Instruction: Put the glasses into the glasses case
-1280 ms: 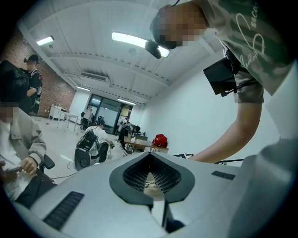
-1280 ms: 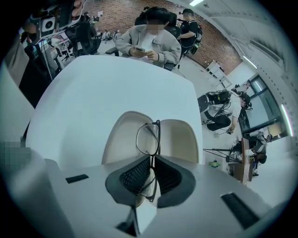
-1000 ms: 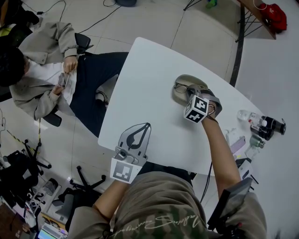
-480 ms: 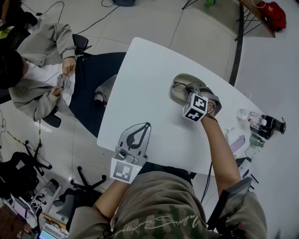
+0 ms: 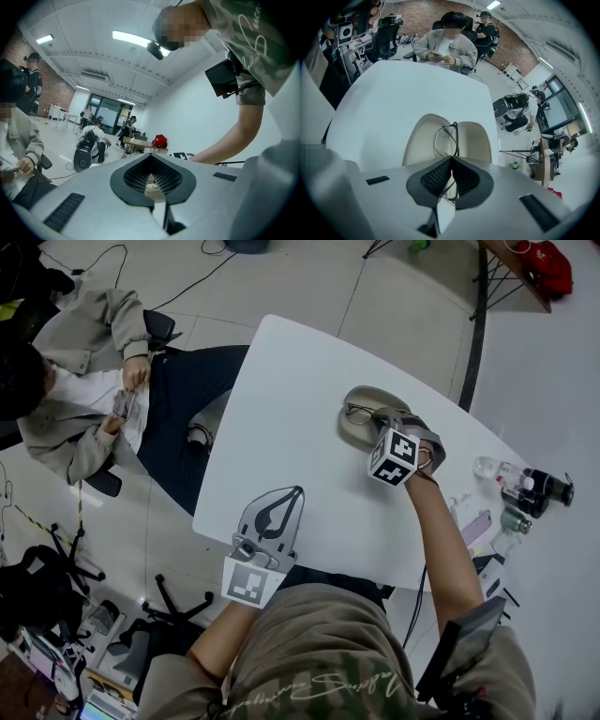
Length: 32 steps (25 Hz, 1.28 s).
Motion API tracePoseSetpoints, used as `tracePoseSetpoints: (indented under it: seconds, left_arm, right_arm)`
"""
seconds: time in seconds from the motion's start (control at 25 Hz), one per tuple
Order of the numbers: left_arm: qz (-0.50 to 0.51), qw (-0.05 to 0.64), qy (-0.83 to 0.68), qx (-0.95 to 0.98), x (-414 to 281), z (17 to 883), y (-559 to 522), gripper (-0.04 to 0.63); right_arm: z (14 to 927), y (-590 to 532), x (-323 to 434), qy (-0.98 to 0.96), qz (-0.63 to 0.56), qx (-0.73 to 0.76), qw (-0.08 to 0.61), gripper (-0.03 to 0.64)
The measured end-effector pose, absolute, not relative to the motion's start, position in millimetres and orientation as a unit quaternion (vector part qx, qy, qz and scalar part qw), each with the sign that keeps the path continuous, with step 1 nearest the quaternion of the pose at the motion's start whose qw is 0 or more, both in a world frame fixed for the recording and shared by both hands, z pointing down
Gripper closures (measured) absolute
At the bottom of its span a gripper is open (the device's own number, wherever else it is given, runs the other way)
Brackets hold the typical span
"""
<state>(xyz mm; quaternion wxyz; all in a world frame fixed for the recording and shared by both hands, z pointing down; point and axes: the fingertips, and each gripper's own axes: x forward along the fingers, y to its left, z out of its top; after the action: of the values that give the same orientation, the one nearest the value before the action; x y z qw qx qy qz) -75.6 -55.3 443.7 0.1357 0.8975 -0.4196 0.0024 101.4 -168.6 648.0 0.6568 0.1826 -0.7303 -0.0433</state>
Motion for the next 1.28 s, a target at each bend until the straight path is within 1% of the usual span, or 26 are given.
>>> tracePoseSetpoints:
  seconds: [0.48, 0.76, 1.0, 1.12, 1.28]
  left_arm:
    - [0.002, 0.126, -0.411, 0.903, -65, 437, -52, 0.589]
    - [0.027, 0.1, -0.395, 0.913, -55, 437, -43, 0.589]
    - [0.017, 0.103, -0.398, 0.912, -58, 434, -42, 0.589]
    - [0.01, 0.102, -0.39, 0.915, -54, 431, -40, 0.589]
    - [0.027, 0.096, -0.384, 0.918, -55, 431, -35, 0.589]
  right_arm:
    - [642, -158, 100, -0.745, -0.023, 0.184, 0.641, 0.603]
    - [637, -147, 101, -0.751, -0.009, 0.189, 0.633, 0.603]
    - [636, -149, 92, -0.76, 0.006, 0.191, 0.621, 0.603]
    - [634, -144, 96, -0.757, 0.006, 0.192, 0.624, 0.603]
    - [636, -138, 93, -0.755, 0.004, 0.186, 0.628, 0.603]
